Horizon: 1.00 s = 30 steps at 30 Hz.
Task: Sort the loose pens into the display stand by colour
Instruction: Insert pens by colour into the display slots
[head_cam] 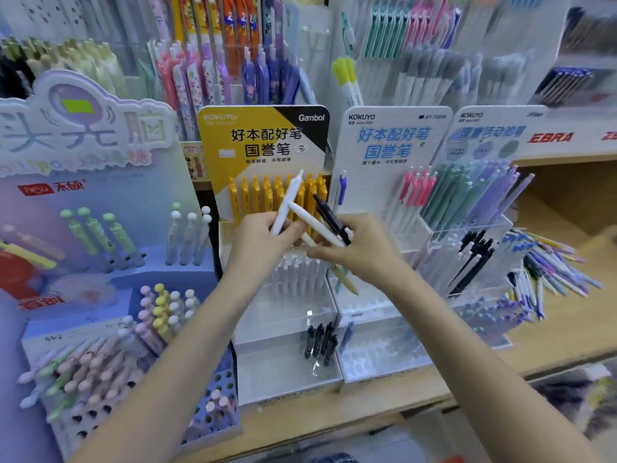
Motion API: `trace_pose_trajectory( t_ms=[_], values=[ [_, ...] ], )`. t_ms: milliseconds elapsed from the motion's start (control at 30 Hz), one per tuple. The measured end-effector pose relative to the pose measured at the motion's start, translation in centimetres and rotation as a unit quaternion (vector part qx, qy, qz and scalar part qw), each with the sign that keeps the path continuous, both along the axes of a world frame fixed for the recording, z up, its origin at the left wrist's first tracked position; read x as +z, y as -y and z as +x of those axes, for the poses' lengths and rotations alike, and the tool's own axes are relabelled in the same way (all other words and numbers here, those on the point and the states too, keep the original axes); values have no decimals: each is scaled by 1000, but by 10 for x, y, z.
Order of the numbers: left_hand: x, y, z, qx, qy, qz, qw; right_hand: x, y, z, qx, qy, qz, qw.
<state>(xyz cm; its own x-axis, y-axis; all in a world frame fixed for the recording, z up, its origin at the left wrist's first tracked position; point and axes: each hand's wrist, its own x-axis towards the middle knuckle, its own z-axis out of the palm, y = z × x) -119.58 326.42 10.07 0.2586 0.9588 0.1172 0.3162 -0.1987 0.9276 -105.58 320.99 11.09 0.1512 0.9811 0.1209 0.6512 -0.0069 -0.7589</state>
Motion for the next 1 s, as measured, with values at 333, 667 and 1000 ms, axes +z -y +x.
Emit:
trace_pose_trajectory(
  t_ms=[333,667,1000],
  values=[
    [-16,19,28,-116,-17,14,993,-17,52,80,-162,56,37,984],
    [-55,11,65,-90,-305,181,931,-67,97,130,-342,7,92,935],
    [-57,9,66,-47,-262,210,941,-101,98,113,-257,42,100,960]
  ],
)
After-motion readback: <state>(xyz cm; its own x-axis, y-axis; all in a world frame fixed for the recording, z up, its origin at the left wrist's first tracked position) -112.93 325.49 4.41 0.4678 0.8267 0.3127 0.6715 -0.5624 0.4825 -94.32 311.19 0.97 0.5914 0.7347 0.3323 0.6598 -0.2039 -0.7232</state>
